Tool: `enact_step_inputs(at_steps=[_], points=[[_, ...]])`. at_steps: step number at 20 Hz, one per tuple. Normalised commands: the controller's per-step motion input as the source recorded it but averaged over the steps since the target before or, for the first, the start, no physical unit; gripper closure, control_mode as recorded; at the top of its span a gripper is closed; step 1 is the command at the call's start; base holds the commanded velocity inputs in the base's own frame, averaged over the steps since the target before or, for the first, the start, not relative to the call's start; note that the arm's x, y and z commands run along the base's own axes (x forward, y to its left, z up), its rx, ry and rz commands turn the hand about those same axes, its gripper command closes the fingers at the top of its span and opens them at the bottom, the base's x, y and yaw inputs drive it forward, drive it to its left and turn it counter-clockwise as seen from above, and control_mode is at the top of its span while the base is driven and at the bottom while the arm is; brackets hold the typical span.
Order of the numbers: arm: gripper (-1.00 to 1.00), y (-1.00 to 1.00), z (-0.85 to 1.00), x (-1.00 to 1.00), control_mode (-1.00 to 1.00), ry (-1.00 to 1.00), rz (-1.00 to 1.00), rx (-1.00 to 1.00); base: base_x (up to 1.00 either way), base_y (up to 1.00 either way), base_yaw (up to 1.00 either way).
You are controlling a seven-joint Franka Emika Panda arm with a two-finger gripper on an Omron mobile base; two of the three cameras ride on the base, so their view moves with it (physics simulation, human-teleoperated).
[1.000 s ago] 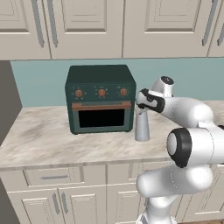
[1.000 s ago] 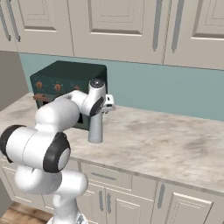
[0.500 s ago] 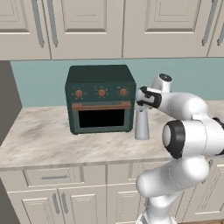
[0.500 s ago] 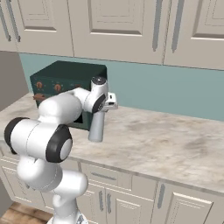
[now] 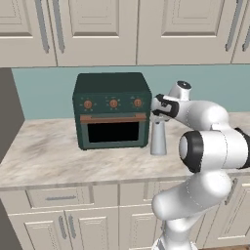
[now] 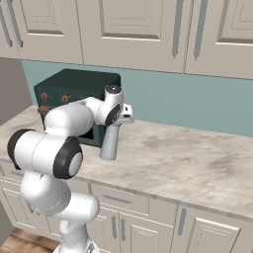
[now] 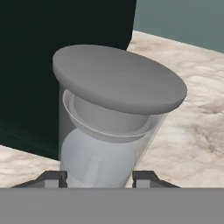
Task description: Move the donut and butter stick from the top shelf to the second highest shelf to make space. Then, place the pitcher from the counter on the cleared top shelf.
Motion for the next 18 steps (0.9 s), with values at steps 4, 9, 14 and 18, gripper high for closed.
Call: enact_step_inputs(at_steps=[4, 9, 14, 18], points=[[1.00, 0.01, -0.14, 0.00, -1.00, 0.00, 0.00, 0.00, 0.00, 0.00, 0.00], [1.00, 0.03, -0.06, 0.00, -1.00, 0.01, 0.01, 0.00, 0.00, 0.00, 0.00], [1.00, 0.00, 0.02, -0.23, -1.00, -0.04, 0.20, 0.00, 0.00, 0.00, 0.00], [1.00, 0.00, 0.25, -0.36, -1.00, -0.05, 0.19, 0.00, 0.00, 0.00, 0.00]])
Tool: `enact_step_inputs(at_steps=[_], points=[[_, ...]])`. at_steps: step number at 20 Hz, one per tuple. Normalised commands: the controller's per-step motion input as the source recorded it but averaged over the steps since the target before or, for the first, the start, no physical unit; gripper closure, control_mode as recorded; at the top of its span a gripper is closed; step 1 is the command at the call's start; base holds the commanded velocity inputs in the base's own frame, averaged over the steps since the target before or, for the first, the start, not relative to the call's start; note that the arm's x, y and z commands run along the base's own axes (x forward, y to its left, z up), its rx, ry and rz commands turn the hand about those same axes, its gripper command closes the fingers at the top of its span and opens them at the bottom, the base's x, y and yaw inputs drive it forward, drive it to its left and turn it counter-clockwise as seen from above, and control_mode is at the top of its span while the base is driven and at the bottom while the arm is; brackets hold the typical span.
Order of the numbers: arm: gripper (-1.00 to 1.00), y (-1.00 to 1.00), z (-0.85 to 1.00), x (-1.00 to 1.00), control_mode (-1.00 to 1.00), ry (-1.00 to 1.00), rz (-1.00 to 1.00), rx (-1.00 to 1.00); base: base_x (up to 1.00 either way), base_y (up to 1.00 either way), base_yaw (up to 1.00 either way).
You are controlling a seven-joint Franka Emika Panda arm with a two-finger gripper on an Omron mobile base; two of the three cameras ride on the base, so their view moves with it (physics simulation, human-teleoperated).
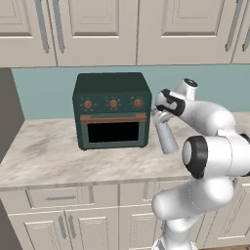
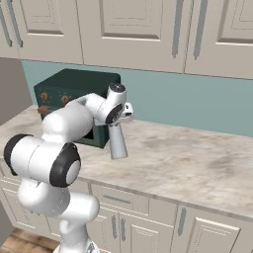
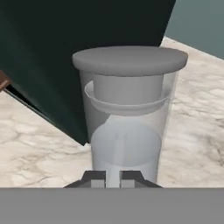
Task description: Move the donut and butter stick from the top shelf to the second highest shelf to make space. Then, place the pitcher from the counter on the cleared top shelf.
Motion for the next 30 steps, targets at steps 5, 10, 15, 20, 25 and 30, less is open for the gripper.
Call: enact_step_inputs(at_steps=[5, 10, 15, 20, 25, 30], points=[[1.00, 0.00, 0.46, -0.38, -1.00, -0.10, 0.15, 0.00, 0.00, 0.00, 0.00], [1.00, 0.00, 0.64, -0.56, -1.00, -0.20, 0.11, 0.00, 0.00, 0.00, 0.00], [1.00, 0.26, 0.50, -0.90, -1.00, -0.38, 0.01, -0.05, 0.00, 0.00, 0.00], [1.00, 0.56, 0.36, -0.85, -1.00, -0.34, -0.01, 0.01, 0.00, 0.00, 0.00], [1.00, 0.60, 0.33, -0.71, -1.00, -0.13, -0.02, 0.18, 0.00, 0.00, 0.00], [1.00, 0.36, 0.51, -0.54, -1.00, 0.02, -0.02, 0.30, 0.00, 0.00, 0.00]])
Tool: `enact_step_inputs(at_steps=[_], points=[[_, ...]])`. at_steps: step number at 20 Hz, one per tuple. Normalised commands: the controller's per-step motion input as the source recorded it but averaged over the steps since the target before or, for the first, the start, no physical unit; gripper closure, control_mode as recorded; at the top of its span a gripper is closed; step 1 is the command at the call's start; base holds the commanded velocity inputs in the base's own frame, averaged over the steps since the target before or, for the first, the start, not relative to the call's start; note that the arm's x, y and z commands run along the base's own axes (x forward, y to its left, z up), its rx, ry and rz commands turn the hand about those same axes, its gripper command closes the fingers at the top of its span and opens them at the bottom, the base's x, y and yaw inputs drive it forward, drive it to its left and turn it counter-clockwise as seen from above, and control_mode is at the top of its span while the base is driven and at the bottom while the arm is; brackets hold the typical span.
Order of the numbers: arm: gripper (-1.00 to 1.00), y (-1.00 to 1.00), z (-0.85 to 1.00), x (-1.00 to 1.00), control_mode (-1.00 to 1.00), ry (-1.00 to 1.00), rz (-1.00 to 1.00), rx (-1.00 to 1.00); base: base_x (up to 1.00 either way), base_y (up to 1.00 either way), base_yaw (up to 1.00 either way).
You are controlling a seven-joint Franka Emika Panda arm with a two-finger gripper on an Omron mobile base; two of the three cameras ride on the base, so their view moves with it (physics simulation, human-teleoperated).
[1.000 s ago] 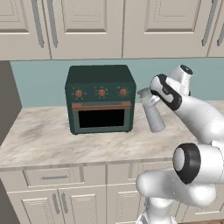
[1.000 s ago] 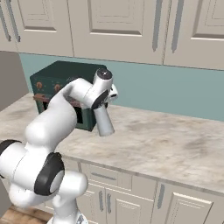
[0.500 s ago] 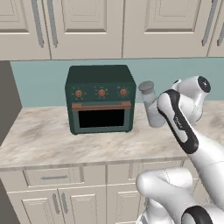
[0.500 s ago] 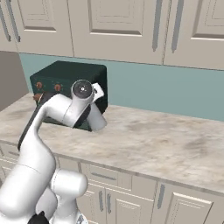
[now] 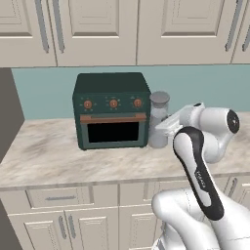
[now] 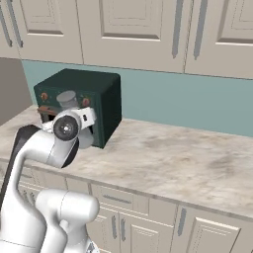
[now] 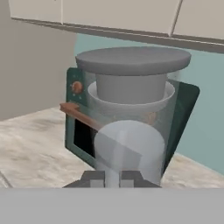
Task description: Move the donut and butter stick from the top shelf to the second highest shelf to make space. Then, place the pitcher from the counter on the cleared top shelf.
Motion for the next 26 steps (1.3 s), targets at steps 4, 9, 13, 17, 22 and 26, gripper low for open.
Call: enact_step_inputs(at_steps=[4, 9, 13, 17, 22, 26], points=[[1.00, 0.19, 0.58, -0.32, -1.00, 0.10, -0.01, 0.34, 0.00, 0.00, 0.00], [1.00, 0.00, 0.36, -0.13, -1.00, 0.14, -0.06, 0.21, 0.00, 0.00, 0.00], [1.00, -0.04, 0.40, 0.00, -1.00, 0.18, -0.04, 0.03, 0.00, 0.00, 0.00], [1.00, 0.00, 0.19, -0.05, -1.00, 0.02, -0.03, -0.01, 0.00, 0.00, 0.00], [1.00, 0.00, 0.06, -0.30, -1.00, -0.01, -0.01, -0.08, 0.00, 0.00, 0.00], [1.00, 0.00, 0.00, -0.23, -1.00, -0.02, 0.00, -0.13, 0.00, 0.00, 0.00]])
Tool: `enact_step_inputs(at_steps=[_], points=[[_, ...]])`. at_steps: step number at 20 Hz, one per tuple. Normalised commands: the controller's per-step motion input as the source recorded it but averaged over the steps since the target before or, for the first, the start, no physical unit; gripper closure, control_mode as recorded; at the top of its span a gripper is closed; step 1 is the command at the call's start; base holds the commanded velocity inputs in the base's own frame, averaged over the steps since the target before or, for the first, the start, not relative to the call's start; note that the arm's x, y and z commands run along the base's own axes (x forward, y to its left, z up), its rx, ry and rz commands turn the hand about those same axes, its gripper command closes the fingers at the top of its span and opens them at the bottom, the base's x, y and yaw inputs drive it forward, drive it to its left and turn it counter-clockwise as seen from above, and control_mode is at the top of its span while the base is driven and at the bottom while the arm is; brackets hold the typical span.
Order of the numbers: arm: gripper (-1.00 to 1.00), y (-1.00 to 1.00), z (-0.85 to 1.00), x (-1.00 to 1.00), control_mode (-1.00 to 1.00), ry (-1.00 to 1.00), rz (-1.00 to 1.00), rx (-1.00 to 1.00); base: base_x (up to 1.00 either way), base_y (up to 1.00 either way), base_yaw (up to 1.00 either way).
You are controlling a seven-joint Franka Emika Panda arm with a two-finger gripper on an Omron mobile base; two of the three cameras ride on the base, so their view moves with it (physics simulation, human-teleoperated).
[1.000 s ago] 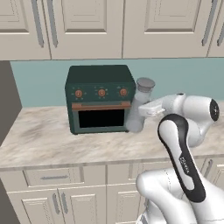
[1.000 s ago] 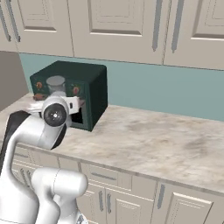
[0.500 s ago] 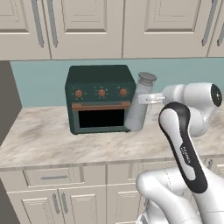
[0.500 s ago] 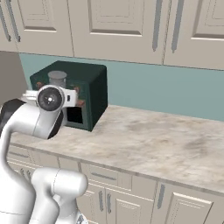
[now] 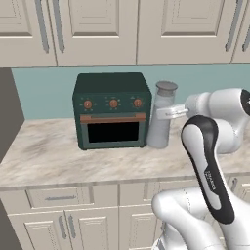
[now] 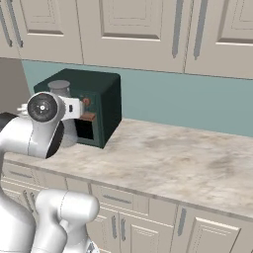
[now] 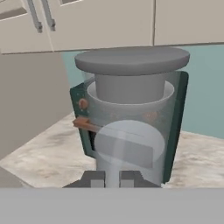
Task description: Move the donut and butter stick from the top shelf to the second highest shelf to make space. Then, place the pitcher from the counter on the cleared top shelf.
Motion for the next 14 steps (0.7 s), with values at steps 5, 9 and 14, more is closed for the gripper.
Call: enact_step_inputs(at_steps=[5, 9, 14], points=[[1.00, 0.00, 0.00, -0.02, -1.00, 0.00, 0.00, -0.04, 0.00, 0.00, 0.00], [1.00, 0.00, 0.00, 0.00, 1.00, 0.00, 0.00, 0.00, 0.00, 0.00, 0.00], [1.00, 0.00, 0.00, 0.00, 1.00, 0.00, 0.00, 0.00, -0.27, -0.04, 0.00]])
